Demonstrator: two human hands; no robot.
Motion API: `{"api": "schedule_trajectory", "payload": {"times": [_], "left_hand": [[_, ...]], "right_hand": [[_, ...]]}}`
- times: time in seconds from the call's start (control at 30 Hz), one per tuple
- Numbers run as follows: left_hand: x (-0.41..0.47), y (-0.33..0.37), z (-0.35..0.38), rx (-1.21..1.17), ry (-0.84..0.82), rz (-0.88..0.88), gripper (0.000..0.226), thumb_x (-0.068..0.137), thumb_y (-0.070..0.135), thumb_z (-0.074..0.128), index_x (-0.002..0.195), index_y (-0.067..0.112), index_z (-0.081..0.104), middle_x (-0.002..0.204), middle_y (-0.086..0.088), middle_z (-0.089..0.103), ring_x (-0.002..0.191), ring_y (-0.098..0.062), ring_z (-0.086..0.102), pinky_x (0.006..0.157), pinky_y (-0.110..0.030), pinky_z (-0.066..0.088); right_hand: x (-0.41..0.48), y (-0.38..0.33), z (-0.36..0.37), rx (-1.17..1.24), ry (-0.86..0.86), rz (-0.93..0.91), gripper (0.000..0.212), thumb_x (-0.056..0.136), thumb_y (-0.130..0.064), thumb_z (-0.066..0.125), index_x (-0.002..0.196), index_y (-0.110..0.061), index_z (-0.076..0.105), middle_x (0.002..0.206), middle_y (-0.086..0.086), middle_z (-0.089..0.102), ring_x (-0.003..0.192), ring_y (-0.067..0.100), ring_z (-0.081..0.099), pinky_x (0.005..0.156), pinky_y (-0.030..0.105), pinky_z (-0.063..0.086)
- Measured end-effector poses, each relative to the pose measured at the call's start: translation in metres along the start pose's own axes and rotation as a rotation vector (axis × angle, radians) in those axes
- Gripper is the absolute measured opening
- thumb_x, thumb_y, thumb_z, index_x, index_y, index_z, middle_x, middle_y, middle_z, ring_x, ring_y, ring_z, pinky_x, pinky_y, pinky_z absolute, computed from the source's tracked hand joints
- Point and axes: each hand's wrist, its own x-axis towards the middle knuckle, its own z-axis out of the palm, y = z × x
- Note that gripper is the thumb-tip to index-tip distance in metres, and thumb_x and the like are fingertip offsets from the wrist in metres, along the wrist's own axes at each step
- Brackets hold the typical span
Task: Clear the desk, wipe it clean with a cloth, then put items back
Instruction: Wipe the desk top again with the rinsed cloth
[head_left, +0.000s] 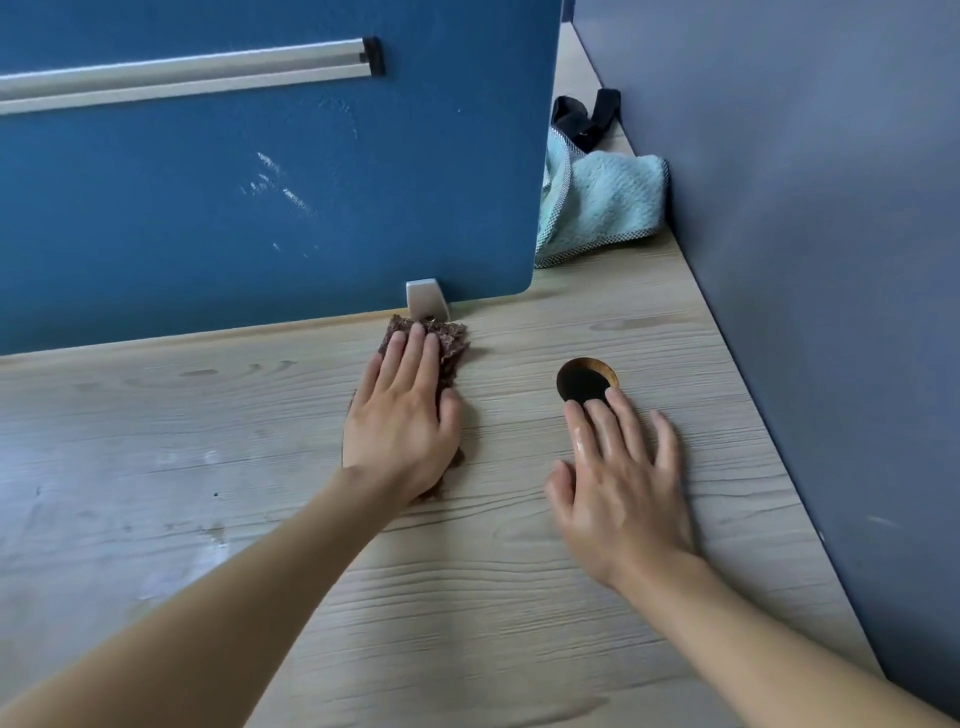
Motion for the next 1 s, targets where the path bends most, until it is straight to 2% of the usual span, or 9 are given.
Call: {"api": "schedule_trajectory", "payload": {"times": [0.13,0.2,0.37,0.43,0.57,0.67,0.73,0.87,1.0], "left_hand": [[-0.04,-0.001,-0.007,0.011,-0.115,0.49,0.063,0.099,0.044,0.009,0.159,0.024,0.008,0.166,0.007,-0.001,0.152,-0.008,-0.012,0.124,-0.033,-0.004],[-0.047,-0.008,-0.006,-0.001,-0.155,0.586,0.062,0.1,0.042,0.012,0.159,0.023,0.013,0.165,0.007,0.003,0.153,-0.01,-0.006,0.124,-0.032,-0.003],[0.007,-0.024,-0.002,0.027,0.023,0.102,0.068,0.096,0.046,0.007,0.159,0.022,0.019,0.166,0.004,0.012,0.153,-0.013,0.003,0.124,-0.03,-0.003],[-0.008,-0.01,0.001,0.01,0.036,0.074,0.066,0.098,0.046,0.007,0.159,0.021,0.016,0.166,0.004,0.009,0.153,-0.012,-0.002,0.125,-0.033,-0.002],[-0.1,0.019,0.006,0.01,-0.005,0.5,0.062,0.101,0.042,0.02,0.158,0.017,0.021,0.166,-0.001,0.014,0.154,-0.017,0.001,0.125,-0.039,0.008],[-0.081,-0.004,0.001,0.007,-0.137,0.78,0.061,0.1,0.036,0.025,0.157,0.015,0.025,0.165,-0.003,0.018,0.154,-0.019,0.008,0.125,-0.041,0.01],[-0.039,-0.019,-0.001,-0.019,-0.098,0.645,0.062,0.097,0.034,0.025,0.156,0.018,0.029,0.164,-0.003,0.023,0.153,-0.019,0.013,0.124,-0.041,0.012],[-0.005,-0.009,0.002,0.023,0.041,0.061,0.068,0.096,0.042,0.011,0.159,0.018,0.018,0.166,-0.001,0.012,0.154,-0.014,0.002,0.125,-0.034,0.002],[-0.082,0.023,0.008,0.029,0.047,0.359,0.065,0.1,0.042,0.019,0.158,0.013,0.02,0.166,-0.006,0.014,0.154,-0.02,0.004,0.125,-0.041,0.009]], "right_hand": [[-0.001,-0.002,-0.001,-0.014,-0.013,-0.005,0.065,0.09,-0.042,0.03,0.143,-0.01,0.05,0.144,0.009,0.052,0.145,0.027,0.034,0.115,0.057,0.024],[-0.001,-0.002,-0.001,-0.018,-0.016,-0.005,0.066,0.089,-0.042,0.029,0.143,-0.01,0.05,0.145,0.009,0.051,0.145,0.027,0.034,0.115,0.057,0.024],[0.0,0.0,0.003,-0.04,-0.009,-0.006,0.065,0.091,-0.042,0.027,0.146,-0.011,0.047,0.147,0.007,0.048,0.146,0.025,0.031,0.116,0.055,0.022],[0.0,0.0,0.004,-0.031,0.002,-0.003,0.066,0.091,-0.042,0.027,0.145,-0.011,0.047,0.147,0.007,0.049,0.146,0.025,0.031,0.116,0.055,0.022],[0.0,-0.002,0.002,-0.015,0.001,-0.011,0.066,0.09,-0.043,0.027,0.144,-0.011,0.047,0.146,0.007,0.049,0.145,0.026,0.031,0.115,0.057,0.023],[-0.001,-0.001,0.001,-0.017,0.002,-0.01,0.066,0.09,-0.042,0.027,0.144,-0.011,0.047,0.146,0.008,0.049,0.145,0.026,0.032,0.115,0.057,0.023],[0.0,-0.001,0.002,-0.014,-0.003,-0.012,0.067,0.091,-0.042,0.024,0.146,-0.012,0.045,0.148,0.007,0.048,0.146,0.025,0.03,0.116,0.056,0.021],[0.0,0.0,0.004,-0.02,-0.002,-0.014,0.069,0.09,-0.044,0.021,0.148,-0.013,0.042,0.149,0.006,0.045,0.147,0.024,0.027,0.117,0.055,0.018],[0.0,0.001,0.005,-0.013,-0.004,-0.02,0.066,0.091,-0.042,0.023,0.146,-0.012,0.043,0.148,0.006,0.047,0.147,0.025,0.028,0.116,0.056,0.019]]}}
